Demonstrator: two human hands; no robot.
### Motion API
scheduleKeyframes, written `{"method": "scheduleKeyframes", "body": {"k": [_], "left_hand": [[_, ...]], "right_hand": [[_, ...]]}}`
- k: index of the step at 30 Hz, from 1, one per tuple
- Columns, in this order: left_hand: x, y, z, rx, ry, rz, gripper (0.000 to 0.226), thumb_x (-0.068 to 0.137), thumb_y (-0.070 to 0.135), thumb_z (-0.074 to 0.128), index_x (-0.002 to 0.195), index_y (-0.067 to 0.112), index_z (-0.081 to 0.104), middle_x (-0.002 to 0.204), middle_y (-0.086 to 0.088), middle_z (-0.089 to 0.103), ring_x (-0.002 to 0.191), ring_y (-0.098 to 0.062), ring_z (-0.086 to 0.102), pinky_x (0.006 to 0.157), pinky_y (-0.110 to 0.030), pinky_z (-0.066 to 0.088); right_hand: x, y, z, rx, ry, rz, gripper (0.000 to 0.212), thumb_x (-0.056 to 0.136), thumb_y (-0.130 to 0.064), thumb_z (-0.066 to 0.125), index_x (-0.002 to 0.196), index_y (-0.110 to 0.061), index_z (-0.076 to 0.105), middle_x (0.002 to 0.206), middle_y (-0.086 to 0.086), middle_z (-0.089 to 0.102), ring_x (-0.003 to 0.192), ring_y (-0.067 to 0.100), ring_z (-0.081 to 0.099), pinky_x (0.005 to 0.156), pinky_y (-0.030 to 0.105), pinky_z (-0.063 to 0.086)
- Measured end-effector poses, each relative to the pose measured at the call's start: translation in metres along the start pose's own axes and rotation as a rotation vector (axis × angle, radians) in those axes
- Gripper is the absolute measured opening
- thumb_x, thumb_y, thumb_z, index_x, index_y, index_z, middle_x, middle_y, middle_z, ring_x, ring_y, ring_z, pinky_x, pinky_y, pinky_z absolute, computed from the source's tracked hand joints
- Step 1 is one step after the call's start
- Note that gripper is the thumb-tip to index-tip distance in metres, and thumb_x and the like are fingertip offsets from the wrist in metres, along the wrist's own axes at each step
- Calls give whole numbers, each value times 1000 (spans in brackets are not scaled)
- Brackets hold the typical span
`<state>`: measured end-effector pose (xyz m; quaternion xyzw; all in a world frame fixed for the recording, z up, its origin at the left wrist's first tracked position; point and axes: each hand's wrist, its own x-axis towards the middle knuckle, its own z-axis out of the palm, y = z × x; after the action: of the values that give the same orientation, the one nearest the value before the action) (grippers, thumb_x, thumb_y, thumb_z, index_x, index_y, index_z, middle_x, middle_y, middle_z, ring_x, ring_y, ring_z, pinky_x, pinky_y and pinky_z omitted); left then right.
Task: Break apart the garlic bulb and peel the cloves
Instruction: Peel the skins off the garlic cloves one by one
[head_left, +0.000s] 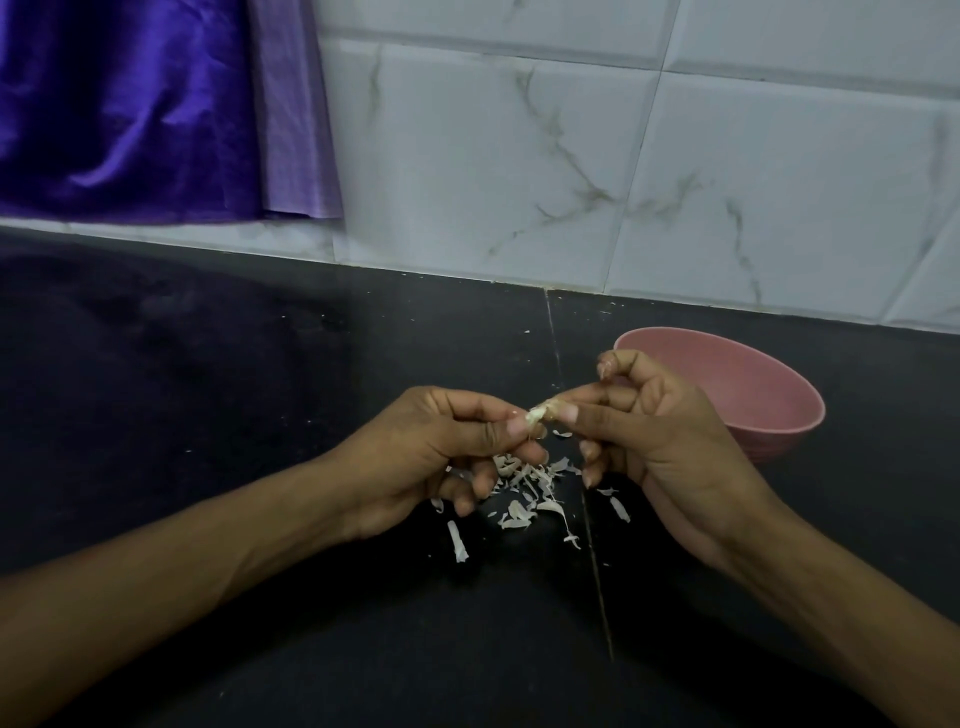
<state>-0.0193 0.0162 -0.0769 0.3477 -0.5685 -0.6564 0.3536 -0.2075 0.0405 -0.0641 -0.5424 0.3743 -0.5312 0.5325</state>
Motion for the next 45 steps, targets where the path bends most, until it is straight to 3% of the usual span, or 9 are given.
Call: {"method": "scheduleKeyframes", "body": {"k": [6, 12, 15, 20, 24, 27, 39, 45], "left_hand": [[1, 2, 0, -45, 79, 31, 19, 74, 19, 68, 89, 8, 72, 86, -8, 74, 41, -6, 48, 34, -17, 39], [2, 2, -2, -63, 119, 52, 14, 69, 18, 73, 82, 14, 75, 87, -8, 74, 42, -6, 48, 35, -18, 40], [3, 2, -1, -54, 141, 56, 15, 68, 15, 75, 82, 13, 72, 82, -7, 73, 41, -8, 48, 35, -17, 39], [1, 2, 1, 6, 151, 107, 17, 66, 11, 77, 81, 9, 69, 62, -5, 66, 36, -10, 48, 33, -17, 37], [-1, 0, 3, 147, 154, 218, 20, 64, 13, 80, 80, 5, 71, 58, -13, 63, 36, -13, 50, 34, -19, 40], [-2, -1, 4, 180, 156, 240, 25, 65, 12, 79, 84, -2, 69, 52, -7, 62, 35, -12, 51, 34, -20, 41], [-2, -1, 3, 205, 187, 266, 28, 63, 12, 81, 83, -4, 69, 59, -16, 64, 37, -13, 53, 35, -21, 43], [-3, -3, 5, 242, 190, 284, 23, 62, 11, 81, 79, 0, 70, 59, -9, 67, 37, -12, 54, 35, -21, 44]], "right_hand": [[1, 0, -1, -17, 41, -8, 35, 72, -5, 72, 95, -15, 48, 87, 14, 72, 46, 11, 50, 41, 23, 47], [-1, 1, -3, -40, 54, -13, 31, 73, -7, 72, 98, -13, 54, 85, 15, 71, 44, 11, 48, 40, 24, 45], [-1, 3, -3, -144, 31, -63, 18, 81, -6, 69, 97, -12, 64, 83, 19, 68, 45, 12, 47, 41, 25, 45], [-3, 6, 0, -307, -10, -108, 17, 95, -14, 57, 101, -14, 74, 75, 2, 67, 52, 15, 53, 44, 27, 48], [-5, 4, 1, -368, -4, -125, 16, 90, -17, 62, 99, -13, 75, 69, -5, 68, 52, 13, 56, 45, 24, 50], [-4, 5, 1, -397, -10, -133, 13, 91, -11, 63, 97, -11, 75, 62, -7, 67, 50, 10, 55, 44, 22, 49], [-2, 10, 0, -274, -45, -60, 20, 75, -21, 72, 90, -8, 74, 68, 0, 67, 56, 13, 57, 44, 26, 50], [-4, 12, 2, -277, -38, -34, 14, 78, -15, 74, 89, -7, 71, 69, 6, 66, 57, 17, 56, 44, 26, 50]]}}
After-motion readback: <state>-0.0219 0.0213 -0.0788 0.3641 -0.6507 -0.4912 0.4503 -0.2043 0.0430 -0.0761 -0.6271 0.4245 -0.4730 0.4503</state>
